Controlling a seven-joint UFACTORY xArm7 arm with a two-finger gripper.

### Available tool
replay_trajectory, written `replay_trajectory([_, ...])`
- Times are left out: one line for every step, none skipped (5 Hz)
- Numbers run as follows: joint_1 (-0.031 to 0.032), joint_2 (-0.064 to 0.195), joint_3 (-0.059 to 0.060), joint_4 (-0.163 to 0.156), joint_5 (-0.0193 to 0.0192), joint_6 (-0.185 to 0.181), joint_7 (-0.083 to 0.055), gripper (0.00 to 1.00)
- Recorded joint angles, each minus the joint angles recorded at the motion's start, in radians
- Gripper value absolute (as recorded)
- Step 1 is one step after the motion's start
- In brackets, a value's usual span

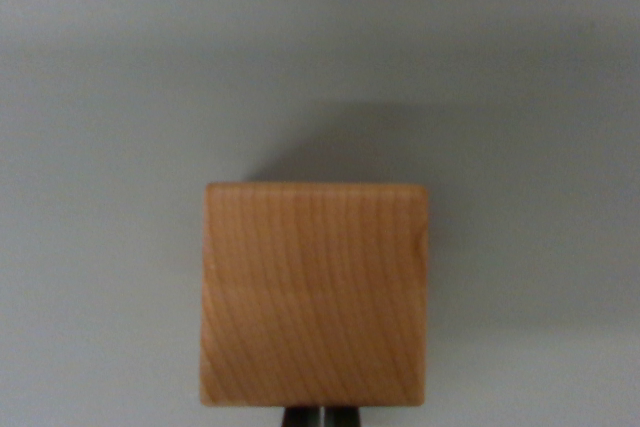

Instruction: Push wooden cube

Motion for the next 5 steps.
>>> replay_trajectory([0.0011, 0.02, 0.001, 0.031, 0.0007, 0.012, 0.002, 1.0])
replay_trajectory([0.0011, 0.02, 0.001, 0.031, 0.0007, 0.012, 0.002, 1.0])
replay_trajectory([0.0019, 0.035, 0.002, 0.056, 0.0013, 0.021, 0.003, 1.0])
replay_trajectory([0.0019, 0.035, 0.002, 0.056, 0.0013, 0.021, 0.003, 1.0])
replay_trajectory([0.0025, 0.046, 0.003, 0.073, 0.0017, 0.028, 0.004, 1.0])
